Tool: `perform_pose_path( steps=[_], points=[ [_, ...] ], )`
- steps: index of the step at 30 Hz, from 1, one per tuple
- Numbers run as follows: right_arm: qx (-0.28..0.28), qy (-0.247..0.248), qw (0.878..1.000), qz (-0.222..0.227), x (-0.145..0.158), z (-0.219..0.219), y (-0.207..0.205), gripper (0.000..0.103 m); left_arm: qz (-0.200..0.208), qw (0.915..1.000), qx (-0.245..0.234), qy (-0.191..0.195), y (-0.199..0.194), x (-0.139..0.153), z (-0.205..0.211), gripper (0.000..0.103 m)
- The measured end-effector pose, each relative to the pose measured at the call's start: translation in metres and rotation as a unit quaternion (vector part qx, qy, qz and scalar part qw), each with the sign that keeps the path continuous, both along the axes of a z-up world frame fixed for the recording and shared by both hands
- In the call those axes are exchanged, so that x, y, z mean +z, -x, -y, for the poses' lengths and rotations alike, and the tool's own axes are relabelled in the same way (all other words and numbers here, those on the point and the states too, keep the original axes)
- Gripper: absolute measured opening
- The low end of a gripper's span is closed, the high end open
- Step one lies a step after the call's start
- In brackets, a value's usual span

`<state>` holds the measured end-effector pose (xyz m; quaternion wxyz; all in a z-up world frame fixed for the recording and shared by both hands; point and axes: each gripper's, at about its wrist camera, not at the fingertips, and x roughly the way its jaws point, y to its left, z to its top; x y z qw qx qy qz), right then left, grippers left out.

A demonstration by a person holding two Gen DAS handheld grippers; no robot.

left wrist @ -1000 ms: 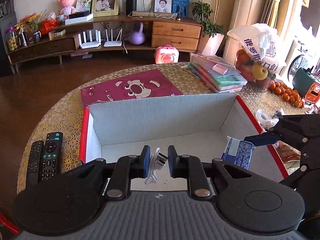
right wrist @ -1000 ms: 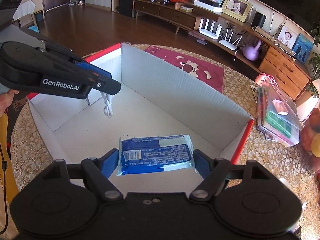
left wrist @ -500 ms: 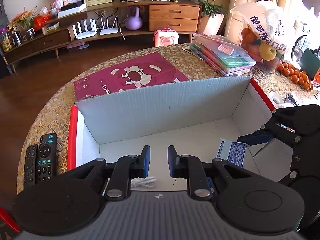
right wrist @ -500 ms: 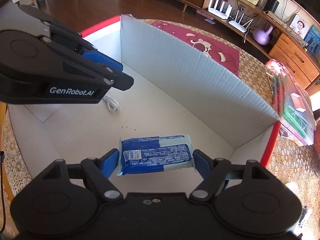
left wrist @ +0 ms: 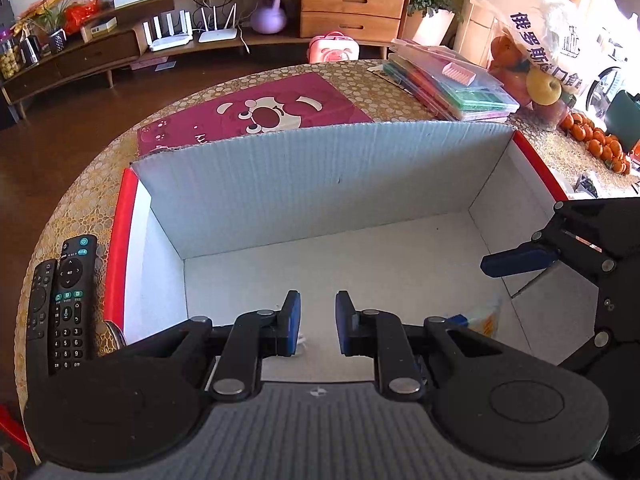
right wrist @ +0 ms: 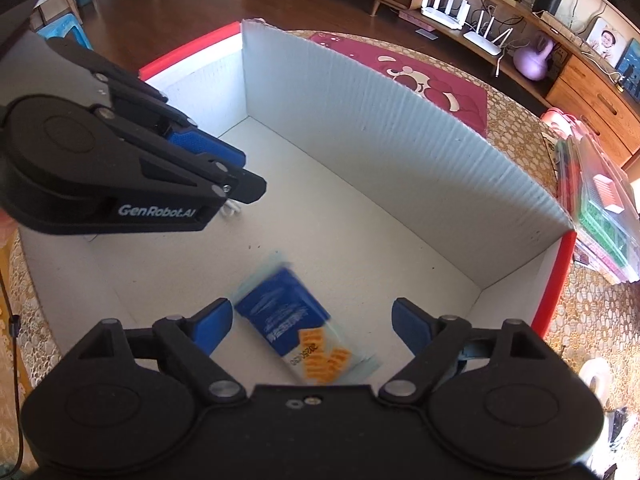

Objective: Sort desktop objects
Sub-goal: 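Open the right tool dropping the blue packet while the left tool releases the cable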

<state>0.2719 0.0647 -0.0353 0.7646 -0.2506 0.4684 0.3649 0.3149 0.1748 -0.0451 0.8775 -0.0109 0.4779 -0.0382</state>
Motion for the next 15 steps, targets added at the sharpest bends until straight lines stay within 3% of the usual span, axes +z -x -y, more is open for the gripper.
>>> perform_pose_path(
  steps=[15],
  points=[
    [-0.023, -0.084, 0.996, 0.01, 0.059, 0.06, 0.02, 0.088, 0.001, 1.0, -0.007, -0.002, 0.015, 0.017, 0.012, 0.018]
  ],
)
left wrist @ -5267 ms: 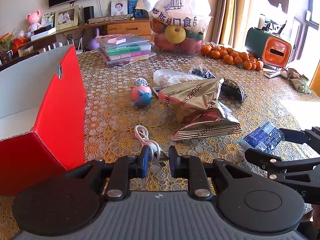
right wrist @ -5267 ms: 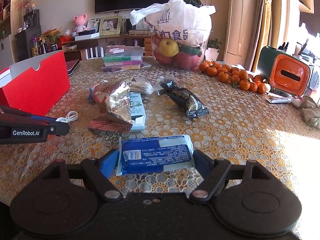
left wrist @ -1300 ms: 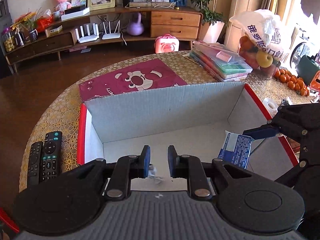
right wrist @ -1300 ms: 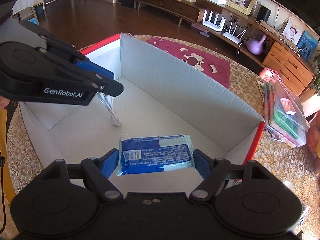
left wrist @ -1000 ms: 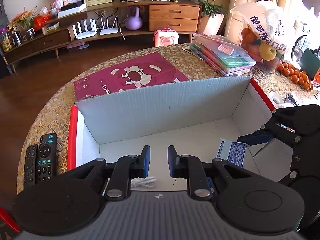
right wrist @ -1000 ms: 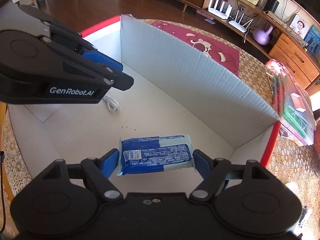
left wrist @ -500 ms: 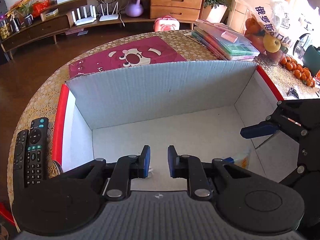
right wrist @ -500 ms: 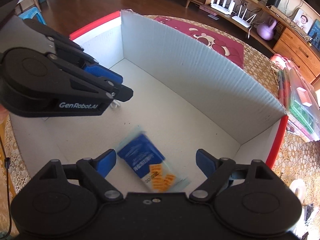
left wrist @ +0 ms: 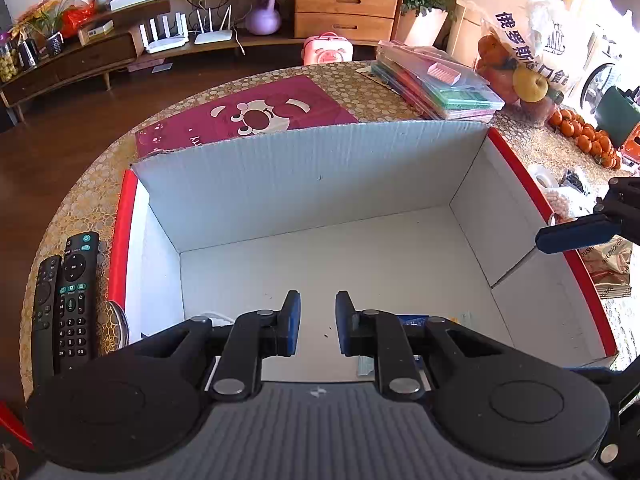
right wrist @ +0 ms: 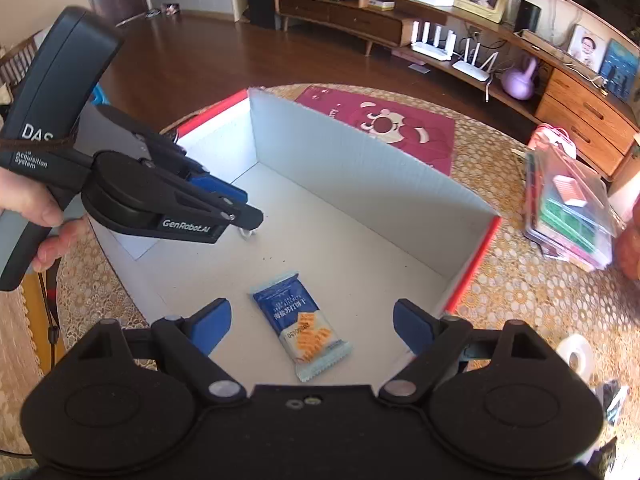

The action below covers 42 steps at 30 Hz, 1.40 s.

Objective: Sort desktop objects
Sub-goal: 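Open the right tool dropping the blue packet while the left tool releases the cable, then withdraw both tools from the red box back toward the remaining snacks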

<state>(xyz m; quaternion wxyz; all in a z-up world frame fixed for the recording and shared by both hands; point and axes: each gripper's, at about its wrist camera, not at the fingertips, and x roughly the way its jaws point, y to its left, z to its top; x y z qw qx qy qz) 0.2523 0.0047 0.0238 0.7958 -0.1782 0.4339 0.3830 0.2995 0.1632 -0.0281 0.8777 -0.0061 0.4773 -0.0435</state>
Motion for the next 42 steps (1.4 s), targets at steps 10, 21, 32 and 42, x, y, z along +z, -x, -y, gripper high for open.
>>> perform_pose_path(
  steps=[10, 21, 32, 42],
  points=[
    [-0.02, -0.04, 0.999, 0.01, 0.023, 0.032, 0.018, 0.086, 0.01, 0.9999, -0.001, -0.007, 0.017, 0.016, 0.016, 0.018],
    [-0.059, -0.058, 0.996, 0.02, 0.034, 0.077, 0.037, 0.086, 0.02, 0.9996, 0.006, -0.018, 0.036, 0.026, 0.036, 0.018],
    [-0.118, -0.05, 0.991, 0.05, 0.04, 0.146, 0.055, 0.086, 0.029, 0.9992, -0.004, -0.028, 0.053, 0.033, 0.056, 0.019],
    [-0.152, -0.033, 0.986, 0.052, 0.037, 0.197, 0.068, 0.086, 0.026, 0.9996, -0.005, -0.014, 0.064, 0.031, 0.069, 0.027]
  ],
)
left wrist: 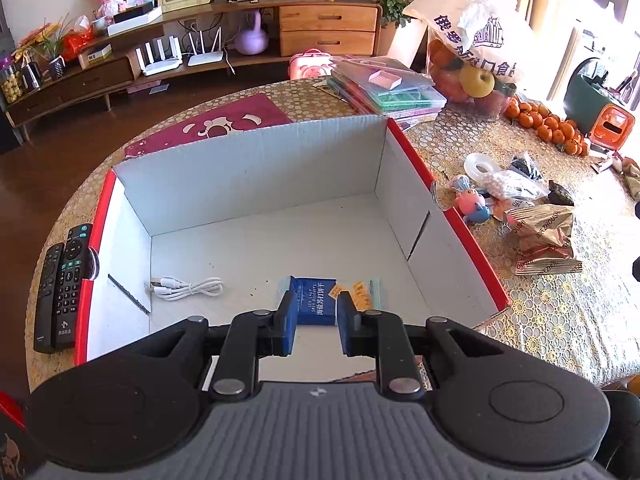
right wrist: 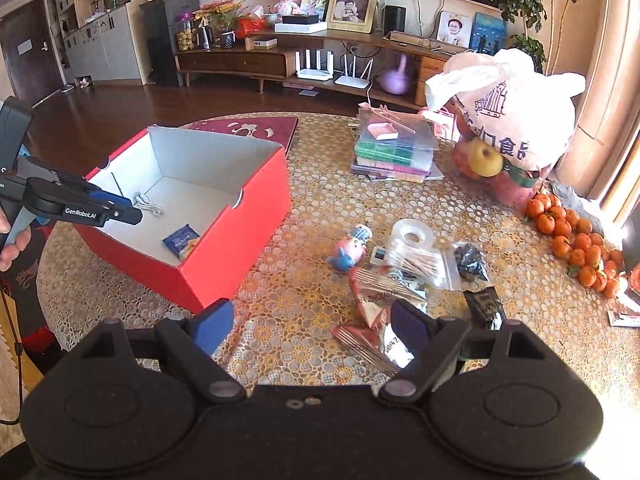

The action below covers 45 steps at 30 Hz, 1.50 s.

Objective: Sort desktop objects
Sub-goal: 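Withdraw both tools from the red box back toward the remaining snacks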

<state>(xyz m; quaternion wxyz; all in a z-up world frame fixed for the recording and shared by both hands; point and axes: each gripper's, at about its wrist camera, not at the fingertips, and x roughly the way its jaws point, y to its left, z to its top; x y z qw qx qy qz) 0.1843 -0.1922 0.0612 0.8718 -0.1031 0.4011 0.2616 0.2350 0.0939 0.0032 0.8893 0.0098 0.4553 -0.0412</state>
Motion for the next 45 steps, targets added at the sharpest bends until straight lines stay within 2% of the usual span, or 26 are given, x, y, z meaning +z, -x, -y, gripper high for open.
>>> perform_pose_path(
  steps=[2, 3, 4, 11, 15, 18, 21, 28, 32, 36, 41, 45],
  points=[
    [-0.007, 0.001, 1.0, 0.0, -0.002, 0.008, 0.003, 0.086, 0.002, 1.0, -0.002, -0.001, 0.003, 0.0, 0.004, 0.038],
    [-0.01, 0.0, 1.0, -0.001, -0.003, 0.012, 0.005, 0.086, 0.005, 1.0, -0.002, -0.005, 0.006, 0.001, 0.006, 0.058],
    [-0.013, 0.0, 1.0, -0.002, -0.004, 0.016, 0.006, 0.086, 0.009, 0.9999, -0.003, -0.007, 0.008, 0.001, 0.008, 0.068],
    [-0.04, -0.002, 0.999, -0.002, -0.008, 0.047, 0.013, 0.087, 0.01, 0.9994, -0.033, 0.004, 0.02, 0.007, 0.033, 0.07],
    [-0.056, -0.011, 0.998, -0.002, -0.009, 0.066, 0.014, 0.09, 0.018, 0.9981, -0.057, 0.01, 0.028, 0.011, 0.054, 0.086],
    [-0.064, -0.016, 0.998, -0.001, -0.012, 0.076, 0.015, 0.094, 0.023, 0.9968, -0.074, 0.019, 0.033, 0.013, 0.072, 0.087],
    [-0.07, -0.019, 0.997, 0.0, -0.015, 0.086, 0.014, 0.095, 0.024, 0.9949, -0.092, 0.032, 0.037, 0.013, 0.09, 0.103],
    [-0.084, -0.024, 0.996, -0.005, -0.025, 0.105, 0.007, 0.095, 0.029, 0.9892, -0.131, 0.059, 0.04, 0.013, 0.133, 0.103],
    [-0.086, -0.022, 0.996, -0.004, -0.03, 0.113, 0.003, 0.095, 0.026, 0.9876, -0.144, 0.057, 0.035, 0.007, 0.155, 0.103],
    [-0.084, -0.017, 0.996, -0.001, -0.034, 0.118, -0.004, 0.095, 0.046, 0.9873, -0.148, 0.037, 0.033, 0.003, 0.171, 0.103],
    [-0.082, -0.012, 0.997, -0.002, -0.041, 0.124, -0.015, 0.095, 0.041, 0.9862, -0.149, 0.059, 0.024, -0.005, 0.183, 0.103],
    [-0.081, -0.009, 0.997, -0.002, -0.048, 0.127, -0.025, 0.095, 0.041, 0.9856, -0.152, 0.063, 0.016, -0.012, 0.194, 0.103]
  ],
)
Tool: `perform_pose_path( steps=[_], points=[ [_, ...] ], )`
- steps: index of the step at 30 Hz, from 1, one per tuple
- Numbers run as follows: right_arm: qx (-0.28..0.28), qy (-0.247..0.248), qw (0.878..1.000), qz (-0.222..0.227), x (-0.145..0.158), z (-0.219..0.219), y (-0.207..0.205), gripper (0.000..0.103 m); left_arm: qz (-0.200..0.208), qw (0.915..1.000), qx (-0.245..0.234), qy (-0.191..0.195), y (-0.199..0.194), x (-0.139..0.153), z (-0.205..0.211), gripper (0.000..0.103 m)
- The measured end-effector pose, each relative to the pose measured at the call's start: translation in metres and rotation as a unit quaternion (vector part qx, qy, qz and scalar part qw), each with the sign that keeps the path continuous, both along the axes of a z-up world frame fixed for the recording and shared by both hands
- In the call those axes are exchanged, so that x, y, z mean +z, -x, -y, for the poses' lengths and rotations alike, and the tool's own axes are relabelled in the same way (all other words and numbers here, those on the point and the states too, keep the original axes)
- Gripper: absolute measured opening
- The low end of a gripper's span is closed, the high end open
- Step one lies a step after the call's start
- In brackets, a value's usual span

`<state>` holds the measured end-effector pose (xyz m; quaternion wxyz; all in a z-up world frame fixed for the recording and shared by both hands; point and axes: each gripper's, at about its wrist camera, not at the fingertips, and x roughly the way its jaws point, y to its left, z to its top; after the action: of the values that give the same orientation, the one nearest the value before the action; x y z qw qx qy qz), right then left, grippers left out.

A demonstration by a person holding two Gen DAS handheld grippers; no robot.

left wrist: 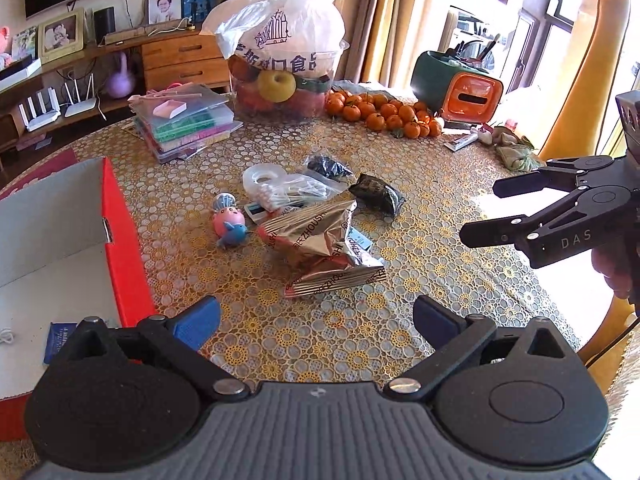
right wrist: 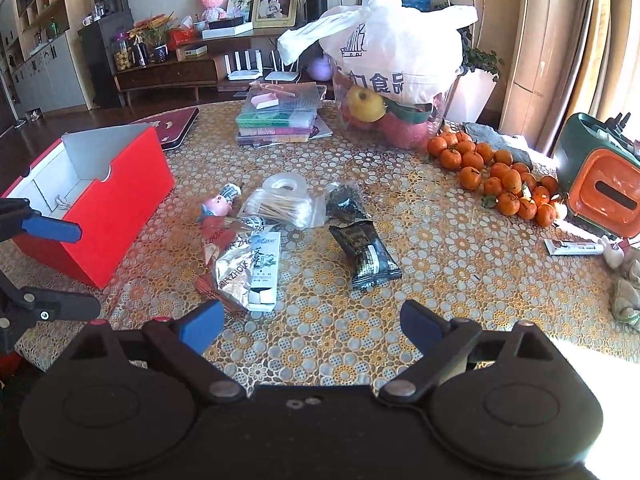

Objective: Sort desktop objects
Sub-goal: 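Withdraw both tools from the red box back toward the remaining snacks, then grasp the black snack packet with the right tool while the left tool grasps the gold foil bag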

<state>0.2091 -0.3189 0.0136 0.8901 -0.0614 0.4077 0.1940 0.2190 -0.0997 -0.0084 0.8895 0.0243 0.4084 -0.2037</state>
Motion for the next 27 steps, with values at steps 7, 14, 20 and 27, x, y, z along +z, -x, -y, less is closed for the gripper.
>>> perform_pose_path(
  steps=[7, 14, 20, 27],
  points=[
    [-0.001, 0.0, 1.0, -0.003, -0.013, 0.006, -0.016, 0.094, -0.009, 0.9992, 0.017, 0.034, -0.02, -0.006, 0.01, 0.103],
    [0.001, 0.004, 1.0, -0.009, -0.026, 0.009, -0.034, 0.092, -0.014, 0.9983, 0.023, 0.052, -0.037, -0.017, 0.022, 0.103],
    [0.004, 0.007, 1.0, -0.016, -0.039, 0.01, -0.053, 0.091, -0.016, 0.9985, 0.02, 0.047, -0.054, -0.03, 0.03, 0.103],
    [0.007, 0.008, 1.0, -0.026, -0.055, 0.008, -0.078, 0.09, -0.023, 0.9976, 0.029, 0.058, -0.073, -0.045, 0.028, 0.103]
  ],
)
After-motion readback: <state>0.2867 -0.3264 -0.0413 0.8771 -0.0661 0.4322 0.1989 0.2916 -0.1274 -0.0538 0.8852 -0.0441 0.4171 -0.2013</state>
